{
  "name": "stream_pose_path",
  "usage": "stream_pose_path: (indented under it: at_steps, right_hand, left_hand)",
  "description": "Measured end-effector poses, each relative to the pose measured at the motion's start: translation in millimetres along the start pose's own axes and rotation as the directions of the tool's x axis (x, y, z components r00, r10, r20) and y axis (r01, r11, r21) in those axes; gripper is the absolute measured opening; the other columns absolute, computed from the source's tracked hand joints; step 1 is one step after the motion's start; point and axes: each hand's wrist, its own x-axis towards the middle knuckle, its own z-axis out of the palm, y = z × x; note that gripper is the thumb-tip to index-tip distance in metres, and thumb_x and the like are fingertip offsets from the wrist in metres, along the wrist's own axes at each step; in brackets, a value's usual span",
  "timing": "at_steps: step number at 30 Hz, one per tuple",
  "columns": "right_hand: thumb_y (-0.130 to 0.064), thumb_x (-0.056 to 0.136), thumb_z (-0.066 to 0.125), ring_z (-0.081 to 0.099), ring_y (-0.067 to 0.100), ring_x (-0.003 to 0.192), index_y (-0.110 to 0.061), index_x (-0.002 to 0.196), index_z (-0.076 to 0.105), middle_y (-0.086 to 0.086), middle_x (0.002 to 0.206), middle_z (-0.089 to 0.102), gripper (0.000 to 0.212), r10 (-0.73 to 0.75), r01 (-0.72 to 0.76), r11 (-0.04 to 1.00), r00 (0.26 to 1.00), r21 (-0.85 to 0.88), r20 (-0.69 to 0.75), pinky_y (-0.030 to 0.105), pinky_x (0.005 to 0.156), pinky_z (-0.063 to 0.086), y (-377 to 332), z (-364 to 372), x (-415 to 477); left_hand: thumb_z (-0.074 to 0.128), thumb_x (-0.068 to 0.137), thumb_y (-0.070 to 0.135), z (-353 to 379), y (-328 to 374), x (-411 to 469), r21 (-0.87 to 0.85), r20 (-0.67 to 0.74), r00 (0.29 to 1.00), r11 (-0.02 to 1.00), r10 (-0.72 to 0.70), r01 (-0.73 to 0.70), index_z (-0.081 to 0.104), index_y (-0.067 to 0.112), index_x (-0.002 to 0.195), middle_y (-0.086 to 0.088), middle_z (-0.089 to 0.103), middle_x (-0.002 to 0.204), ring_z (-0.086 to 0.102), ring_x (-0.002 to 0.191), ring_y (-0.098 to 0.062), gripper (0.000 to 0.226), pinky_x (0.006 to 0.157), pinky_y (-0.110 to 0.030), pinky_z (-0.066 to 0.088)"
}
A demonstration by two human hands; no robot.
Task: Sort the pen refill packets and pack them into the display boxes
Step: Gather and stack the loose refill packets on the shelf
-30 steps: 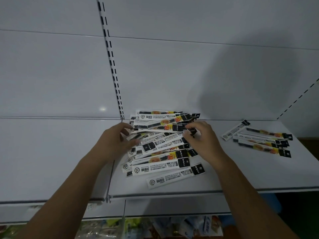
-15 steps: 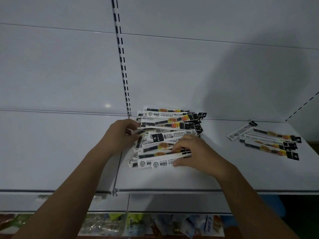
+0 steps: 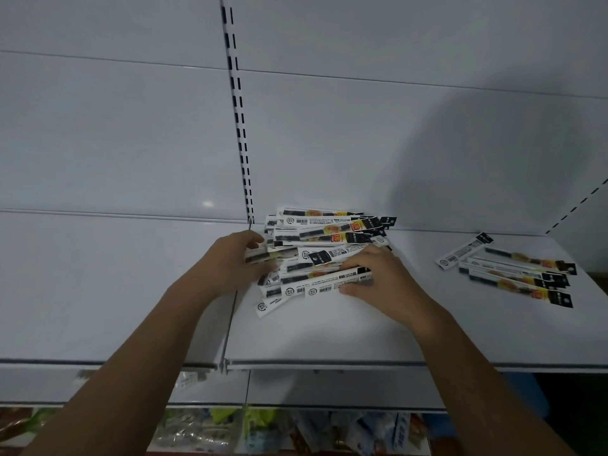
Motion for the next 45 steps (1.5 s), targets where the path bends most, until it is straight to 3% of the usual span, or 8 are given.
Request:
stream_pose_path:
  at_steps: [3,8,14,21,29,38,41,45]
  right_hand:
    - [-0.040,0.079,0.088,0.051,0.005,0.116,-0.035,0.114,0.075,-0.022,0.116,0.061,0.037,0.012,-0.012,0.999,1.000,0.030,0.013,0.030,0.100,0.043,2.1,1.5,0.4]
    - [-0.036,0.080,0.088,0.050,0.002,0.116,-0.033,0.114,0.075,-0.021,0.115,0.061,0.036,0.005,-0.006,0.999,1.000,0.050,0.017,0.012,0.093,0.038,2.8,1.9,-0.4]
    - [-0.037,0.080,0.088,0.050,0.000,0.114,-0.037,0.111,0.074,-0.021,0.114,0.061,0.034,0.004,-0.005,0.999,1.000,0.046,0.024,0.010,0.090,0.037,2.8,1.3,0.7]
    - [-0.039,0.079,0.088,0.048,-0.003,0.110,-0.040,0.112,0.073,-0.022,0.113,0.060,0.036,-0.004,0.003,1.000,1.000,0.028,0.031,0.012,0.089,0.036,4.6,3.2,5.7]
    - [-0.036,0.076,0.091,0.056,0.004,0.111,-0.042,0.103,0.076,-0.020,0.110,0.063,0.032,-0.040,0.038,0.997,0.999,0.060,0.029,0.029,0.094,0.048,4.8,4.2,9.1]
    - [-0.043,0.073,0.090,0.053,0.007,0.113,-0.041,0.104,0.075,-0.022,0.111,0.061,0.035,-0.056,0.057,0.997,0.998,0.052,-0.008,0.036,0.100,0.048,-3.4,11.7,8.3]
    - [-0.044,0.073,0.088,0.062,0.001,0.109,-0.035,0.104,0.077,-0.023,0.109,0.067,0.034,-0.098,0.099,0.992,0.995,0.077,-0.021,0.038,0.097,0.054,-5.5,12.1,7.8]
    - [-0.057,0.073,0.081,0.057,0.002,0.119,-0.039,0.110,0.076,-0.027,0.117,0.066,0.041,-0.107,0.109,0.993,0.992,0.034,-0.069,0.042,0.102,0.051,-4.7,12.7,2.4]
  left_hand:
    - [0.084,0.084,0.042,4.6,17.4,6.6,0.096,-0.001,0.999,0.994,-0.049,0.049,0.065,0.016,0.129,0.000,0.064,0.123,0.060,0.109,-0.021,0.055,0.091,-0.030,0.047]
    - [0.079,0.088,0.034,-13.1,14.3,13.4,0.235,0.103,0.989,0.969,-0.102,0.076,0.077,0.015,0.076,0.000,0.075,0.069,0.072,0.069,-0.017,0.022,0.064,-0.029,0.057]
    - [0.053,0.099,0.015,-33.8,-7.1,10.1,0.407,0.085,0.995,0.913,-0.051,0.012,0.072,0.012,0.086,-0.007,0.069,0.084,0.066,0.080,-0.027,0.023,0.068,-0.033,0.050]
    - [0.048,0.106,0.009,-72.8,-36.8,10.8,0.369,-0.054,0.997,0.929,0.059,-0.035,0.071,0.008,0.112,-0.011,0.066,0.103,0.059,0.091,-0.028,0.024,0.080,-0.036,0.044]
    - [0.045,0.107,0.010,-119.2,-61.6,0.5,0.243,-0.240,0.967,0.969,0.089,-0.029,0.059,0.017,0.089,-0.003,0.061,0.076,0.054,0.068,-0.020,0.024,0.059,-0.032,0.036]
    - [0.055,0.104,0.007,-24.7,38.4,40.4,0.188,-0.043,0.917,0.905,0.396,-0.381,0.066,0.012,0.127,-0.006,0.064,0.114,0.062,0.100,-0.022,0.025,0.083,-0.027,0.042]
    - [0.076,0.089,0.009,7.8,50.7,51.3,0.256,0.048,0.867,0.833,0.496,-0.491,0.057,0.017,0.144,-0.004,0.057,0.133,0.052,0.119,-0.021,0.059,0.102,-0.034,0.045]
    - [0.065,0.095,0.005,26.1,43.9,60.1,0.263,0.065,0.863,0.825,0.501,-0.499,0.050,0.018,0.152,-0.008,0.050,0.152,0.044,0.136,-0.029,0.059,0.117,-0.042,0.038]
